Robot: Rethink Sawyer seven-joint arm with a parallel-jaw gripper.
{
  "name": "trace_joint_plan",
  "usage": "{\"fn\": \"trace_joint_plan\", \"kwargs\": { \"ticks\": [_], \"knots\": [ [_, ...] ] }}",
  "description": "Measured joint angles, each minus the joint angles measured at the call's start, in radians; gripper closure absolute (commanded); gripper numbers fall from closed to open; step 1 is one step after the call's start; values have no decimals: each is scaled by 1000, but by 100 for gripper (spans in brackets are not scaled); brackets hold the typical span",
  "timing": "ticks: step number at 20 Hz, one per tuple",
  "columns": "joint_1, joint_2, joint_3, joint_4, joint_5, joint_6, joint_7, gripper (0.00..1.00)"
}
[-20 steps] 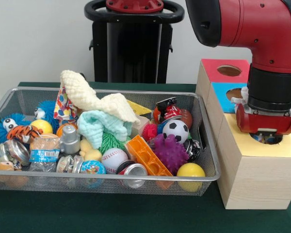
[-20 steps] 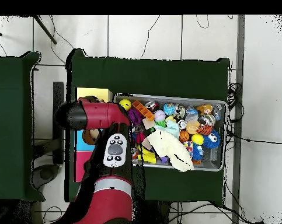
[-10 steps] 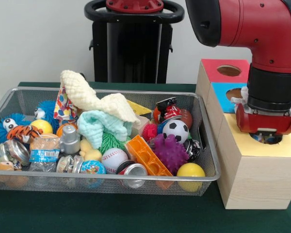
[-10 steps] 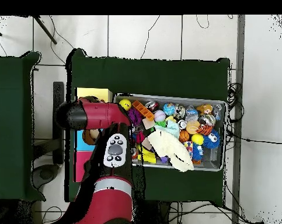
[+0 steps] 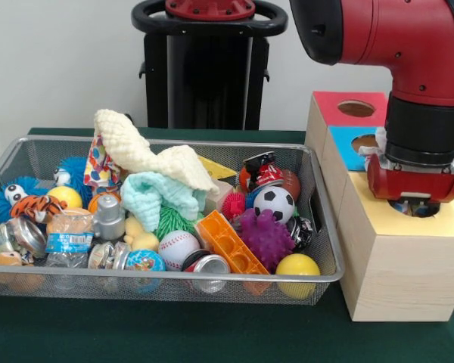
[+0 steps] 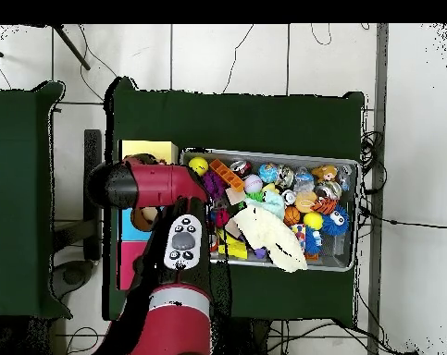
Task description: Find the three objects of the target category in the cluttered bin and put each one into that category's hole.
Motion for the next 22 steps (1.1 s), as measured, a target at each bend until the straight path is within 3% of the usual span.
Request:
{"fn": "trace_joint_plan", "kwargs": {
  "ticks": [22],
  "knots": [
    [29,-57,-34,31,-3,34,7,0]
  ]
}}
